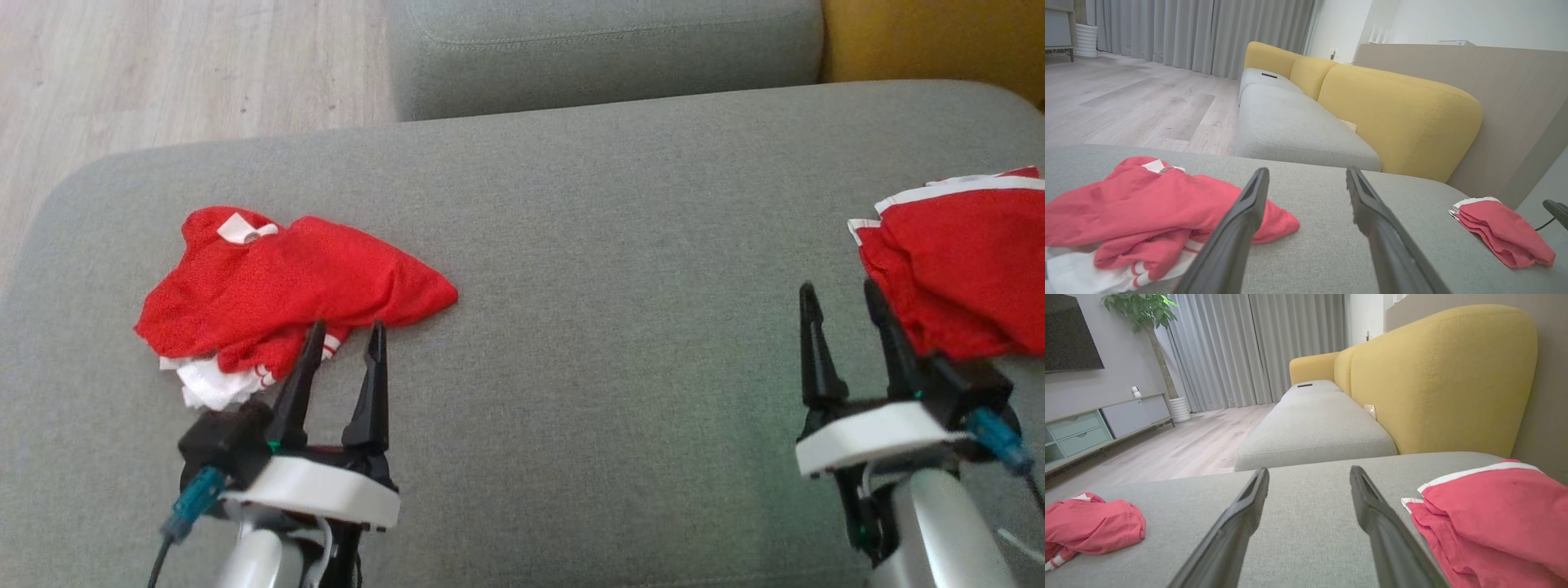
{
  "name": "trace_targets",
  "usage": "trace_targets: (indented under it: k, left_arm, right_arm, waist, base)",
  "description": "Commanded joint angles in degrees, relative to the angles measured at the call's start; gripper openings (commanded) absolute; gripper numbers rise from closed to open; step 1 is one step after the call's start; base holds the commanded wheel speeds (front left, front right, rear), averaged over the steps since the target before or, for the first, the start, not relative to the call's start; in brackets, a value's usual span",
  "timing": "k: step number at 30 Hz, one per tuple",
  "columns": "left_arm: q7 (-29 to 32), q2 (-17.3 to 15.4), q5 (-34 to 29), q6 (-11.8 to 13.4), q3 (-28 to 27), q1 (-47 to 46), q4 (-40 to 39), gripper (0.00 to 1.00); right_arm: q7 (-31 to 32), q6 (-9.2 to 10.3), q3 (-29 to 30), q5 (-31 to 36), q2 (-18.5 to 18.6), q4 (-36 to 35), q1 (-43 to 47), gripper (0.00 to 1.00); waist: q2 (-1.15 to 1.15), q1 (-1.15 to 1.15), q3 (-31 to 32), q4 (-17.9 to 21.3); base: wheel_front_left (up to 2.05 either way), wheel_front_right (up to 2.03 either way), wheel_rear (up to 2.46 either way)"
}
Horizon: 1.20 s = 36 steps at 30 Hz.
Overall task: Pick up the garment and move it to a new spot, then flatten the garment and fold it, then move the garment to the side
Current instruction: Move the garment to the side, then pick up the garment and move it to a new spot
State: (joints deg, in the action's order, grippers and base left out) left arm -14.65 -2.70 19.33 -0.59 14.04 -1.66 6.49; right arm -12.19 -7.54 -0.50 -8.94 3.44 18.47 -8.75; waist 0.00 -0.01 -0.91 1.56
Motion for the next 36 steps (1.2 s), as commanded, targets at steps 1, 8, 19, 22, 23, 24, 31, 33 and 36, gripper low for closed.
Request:
trace_targets:
  k: [1,8,19,22,23,24,31,33,36]
  left_arm:
    - [-0.3,-0.2,-0.2,-0.3,-1.9,-1.7,-2.0,1.00]
    - [-0.3,-0.2,0.0,-0.5,-1.9,-1.0,-2.1,1.00]
    - [-0.3,-0.2,0.0,-0.5,-1.9,-1.1,-2.8,1.00]
    - [-0.3,-0.2,0.0,-0.6,-2.0,-1.1,-2.8,1.00]
    - [-0.3,-0.2,0.0,-0.6,-2.0,-1.2,-2.8,1.00]
    - [-0.3,-0.2,0.0,-0.6,-2.0,-1.2,-2.8,1.00]
    - [-0.3,-0.2,0.0,-0.7,-1.8,-1.3,-2.5,1.00]
    - [-0.3,-0.2,-0.1,-0.7,-1.9,-1.4,-2.5,1.00]
    - [-0.3,-0.2,-0.2,-0.7,-2.0,-1.4,-2.4,1.00]
  right_arm:
    - [-0.7,0.05,-1.2,0.5,-0.3,-2.0,-1.1,1.00]
    - [-1.8,0.05,-2.5,0.0,-0.5,-1.1,0.9,1.00]
    - [-2.4,0.05,-2.5,-0.6,-0.6,-0.1,0.5,1.00]
    - [-2.5,0.05,-2.4,-0.7,-0.6,0.1,0.4,1.00]
    - [-2.5,0.05,-2.4,-0.8,-0.6,0.2,0.4,1.00]
    - [-2.5,0.05,-2.4,-0.8,-0.6,0.2,0.3,1.00]
    - [-2.6,0.05,-2.4,-0.9,-0.6,0.5,0.7,1.00]
    - [-2.6,0.05,-2.5,-0.9,-0.6,0.6,0.8,1.00]
    - [-2.6,0.05,-2.8,-0.9,-0.6,0.6,0.8,1.00]
  waist:
    - [0.00,0.01,0.1,0.0]
    - [0.00,0.01,0.3,0.2]
    - [0.00,0.01,0.4,0.3]
    - [0.00,0.01,0.4,0.3]
    - [0.00,0.01,0.4,0.3]
    - [0.00,0.01,0.4,0.3]
    - [0.00,0.01,0.4,-0.6]
    - [0.00,0.01,0.5,-1.2]
    - [0.00,0.01,0.5,-2.1]
  base:
    - [0.00,0.00,0.00]
    - [0.00,0.00,0.00]
    - [0.00,0.00,0.00]
    - [0.00,0.00,0.00]
    - [0.00,0.00,0.00]
    - [0.00,0.00,0.00]
    - [0.00,0.00,0.00]
    - [0.00,0.00,0.00]
    - [0.00,0.00,0.00]
